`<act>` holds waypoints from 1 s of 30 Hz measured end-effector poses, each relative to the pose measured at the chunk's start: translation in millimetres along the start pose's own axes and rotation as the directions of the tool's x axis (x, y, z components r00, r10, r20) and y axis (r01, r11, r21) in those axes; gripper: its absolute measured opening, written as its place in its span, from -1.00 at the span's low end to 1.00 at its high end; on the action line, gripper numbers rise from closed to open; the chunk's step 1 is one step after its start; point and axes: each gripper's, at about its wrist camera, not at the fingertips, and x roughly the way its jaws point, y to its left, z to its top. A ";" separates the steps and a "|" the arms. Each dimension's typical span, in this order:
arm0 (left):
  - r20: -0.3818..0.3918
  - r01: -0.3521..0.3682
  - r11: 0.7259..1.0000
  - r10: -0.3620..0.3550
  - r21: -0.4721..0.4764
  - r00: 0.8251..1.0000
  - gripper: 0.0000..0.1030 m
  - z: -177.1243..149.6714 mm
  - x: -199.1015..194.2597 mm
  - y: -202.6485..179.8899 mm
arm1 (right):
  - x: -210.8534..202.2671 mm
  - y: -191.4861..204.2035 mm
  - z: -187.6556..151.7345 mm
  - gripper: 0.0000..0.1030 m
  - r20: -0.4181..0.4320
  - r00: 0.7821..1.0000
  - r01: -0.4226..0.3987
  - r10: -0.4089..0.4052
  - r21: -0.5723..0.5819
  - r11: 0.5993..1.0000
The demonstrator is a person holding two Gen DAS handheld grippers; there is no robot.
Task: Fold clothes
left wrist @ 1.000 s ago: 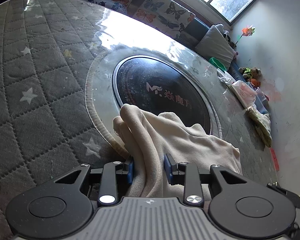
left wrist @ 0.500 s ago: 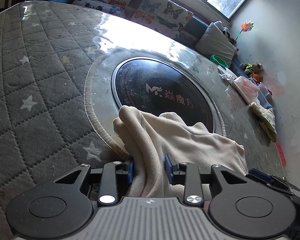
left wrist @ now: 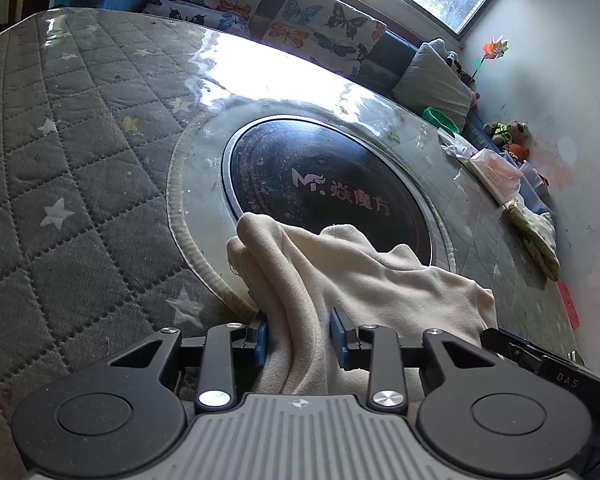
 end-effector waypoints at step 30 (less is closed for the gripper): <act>0.062 0.029 0.987 -0.039 0.159 0.997 -0.63 13.0 -10.1 -55.0 | -50.4 21.3 10.0 -0.75 0.127 0.992 0.035 -0.024 -0.086 0.996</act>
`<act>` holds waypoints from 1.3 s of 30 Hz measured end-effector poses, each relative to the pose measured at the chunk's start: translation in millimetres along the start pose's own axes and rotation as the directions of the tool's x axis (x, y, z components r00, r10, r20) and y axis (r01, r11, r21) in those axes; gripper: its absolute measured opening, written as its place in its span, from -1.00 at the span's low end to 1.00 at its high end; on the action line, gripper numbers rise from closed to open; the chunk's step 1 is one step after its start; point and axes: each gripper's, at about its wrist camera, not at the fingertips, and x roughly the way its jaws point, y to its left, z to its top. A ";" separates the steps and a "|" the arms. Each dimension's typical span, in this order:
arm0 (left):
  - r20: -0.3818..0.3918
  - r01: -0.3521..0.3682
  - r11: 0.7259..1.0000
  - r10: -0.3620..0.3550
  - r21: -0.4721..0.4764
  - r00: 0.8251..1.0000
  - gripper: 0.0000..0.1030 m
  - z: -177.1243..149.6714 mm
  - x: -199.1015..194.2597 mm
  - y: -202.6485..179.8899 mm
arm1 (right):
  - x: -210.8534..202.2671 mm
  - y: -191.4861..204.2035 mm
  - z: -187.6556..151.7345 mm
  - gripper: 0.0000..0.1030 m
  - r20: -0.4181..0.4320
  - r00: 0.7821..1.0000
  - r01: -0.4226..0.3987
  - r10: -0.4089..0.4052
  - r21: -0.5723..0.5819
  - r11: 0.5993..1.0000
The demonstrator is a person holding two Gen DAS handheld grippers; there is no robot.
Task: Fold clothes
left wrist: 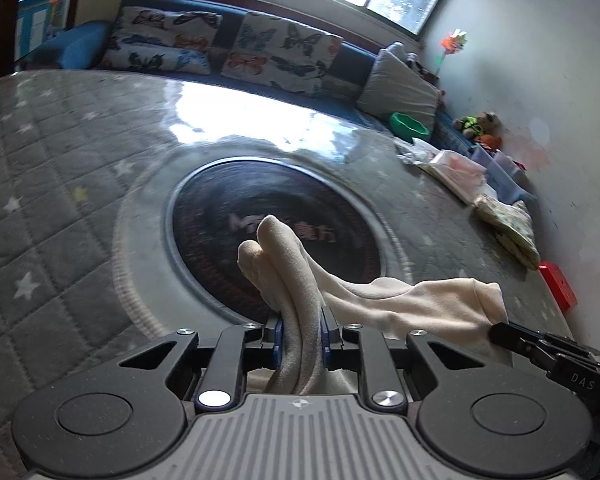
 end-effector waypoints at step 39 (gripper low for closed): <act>-0.053 -0.048 0.992 0.055 0.118 0.997 -0.64 12.4 60.0 -62.0 | 2.5 -82.4 -23.9 -0.05 -0.052 0.992 0.123 -0.116 0.158 0.980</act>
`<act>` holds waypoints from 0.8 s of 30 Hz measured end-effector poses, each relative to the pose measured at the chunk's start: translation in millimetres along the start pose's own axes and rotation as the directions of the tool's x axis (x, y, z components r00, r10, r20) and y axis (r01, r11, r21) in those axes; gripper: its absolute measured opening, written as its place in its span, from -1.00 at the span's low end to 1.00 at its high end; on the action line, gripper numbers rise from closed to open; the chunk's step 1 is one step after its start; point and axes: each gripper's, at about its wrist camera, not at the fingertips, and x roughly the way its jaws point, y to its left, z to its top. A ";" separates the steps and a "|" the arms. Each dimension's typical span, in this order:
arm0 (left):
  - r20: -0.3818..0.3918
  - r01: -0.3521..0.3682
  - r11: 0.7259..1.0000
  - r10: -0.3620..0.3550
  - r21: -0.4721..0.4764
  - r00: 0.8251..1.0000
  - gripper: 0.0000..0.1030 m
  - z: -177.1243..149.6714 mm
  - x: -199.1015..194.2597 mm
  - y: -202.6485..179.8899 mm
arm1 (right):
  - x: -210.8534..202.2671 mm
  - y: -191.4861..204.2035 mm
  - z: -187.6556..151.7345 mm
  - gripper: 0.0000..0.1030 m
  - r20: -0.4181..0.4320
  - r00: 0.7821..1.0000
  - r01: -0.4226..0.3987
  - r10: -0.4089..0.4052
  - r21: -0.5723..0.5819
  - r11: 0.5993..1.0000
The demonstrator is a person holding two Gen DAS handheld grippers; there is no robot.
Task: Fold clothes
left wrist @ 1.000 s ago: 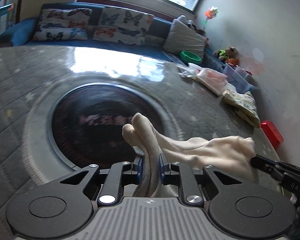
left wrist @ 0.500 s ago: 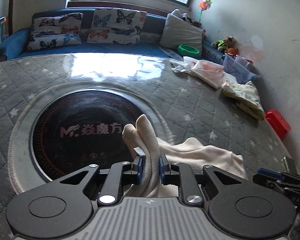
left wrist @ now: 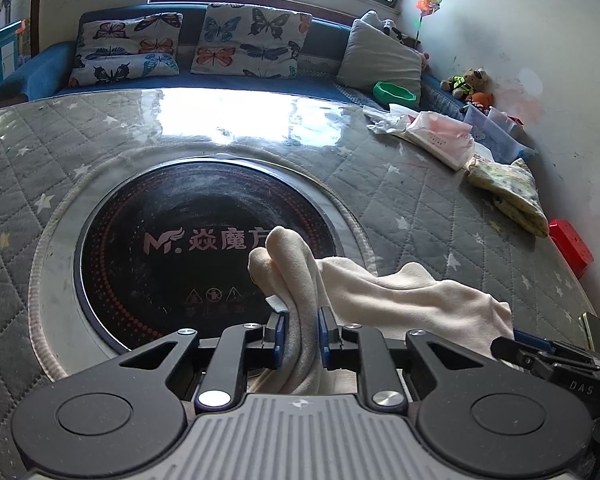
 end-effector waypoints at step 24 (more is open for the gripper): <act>0.005 -0.065 0.997 0.065 0.030 0.998 -0.56 -9.5 -1.4 2.2 | 8.0 13.8 0.0 -0.39 -0.001 0.999 0.046 -0.046 -0.064 0.997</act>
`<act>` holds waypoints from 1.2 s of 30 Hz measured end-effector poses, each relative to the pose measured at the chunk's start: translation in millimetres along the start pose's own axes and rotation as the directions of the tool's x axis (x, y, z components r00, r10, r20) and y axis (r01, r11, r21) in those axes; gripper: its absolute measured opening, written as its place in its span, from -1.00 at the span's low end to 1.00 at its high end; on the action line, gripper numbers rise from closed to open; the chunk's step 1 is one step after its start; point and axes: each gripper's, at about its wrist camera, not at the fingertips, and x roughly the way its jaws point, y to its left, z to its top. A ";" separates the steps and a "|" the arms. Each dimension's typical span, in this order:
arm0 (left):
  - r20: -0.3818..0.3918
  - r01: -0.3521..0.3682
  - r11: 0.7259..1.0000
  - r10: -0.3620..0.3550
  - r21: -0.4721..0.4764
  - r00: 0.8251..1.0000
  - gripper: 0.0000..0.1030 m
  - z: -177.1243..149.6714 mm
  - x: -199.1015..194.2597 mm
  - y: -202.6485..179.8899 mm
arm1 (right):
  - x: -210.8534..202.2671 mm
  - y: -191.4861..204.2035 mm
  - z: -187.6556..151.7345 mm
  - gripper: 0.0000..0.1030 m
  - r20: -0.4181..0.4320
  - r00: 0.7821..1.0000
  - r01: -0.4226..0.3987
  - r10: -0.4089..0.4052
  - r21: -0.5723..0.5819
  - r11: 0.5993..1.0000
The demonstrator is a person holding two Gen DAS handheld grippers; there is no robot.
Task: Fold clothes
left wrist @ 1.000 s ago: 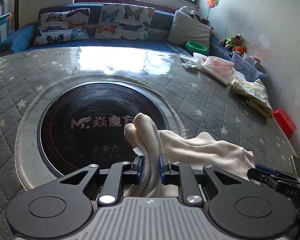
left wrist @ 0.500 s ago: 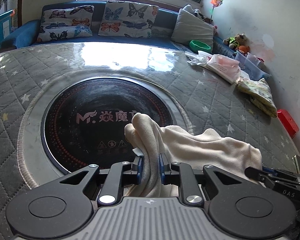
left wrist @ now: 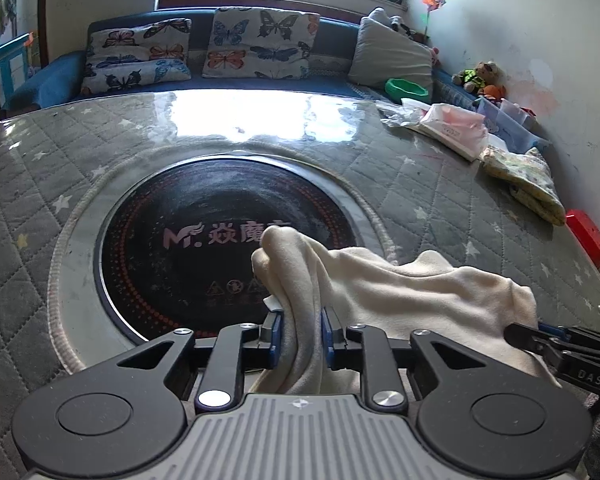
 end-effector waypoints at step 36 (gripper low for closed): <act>0.070 0.194 0.975 -0.202 0.106 0.977 -0.70 62.3 19.9 -109.6 | -78.0 -41.9 68.5 -0.73 0.256 0.941 0.253 -0.223 -0.089 0.964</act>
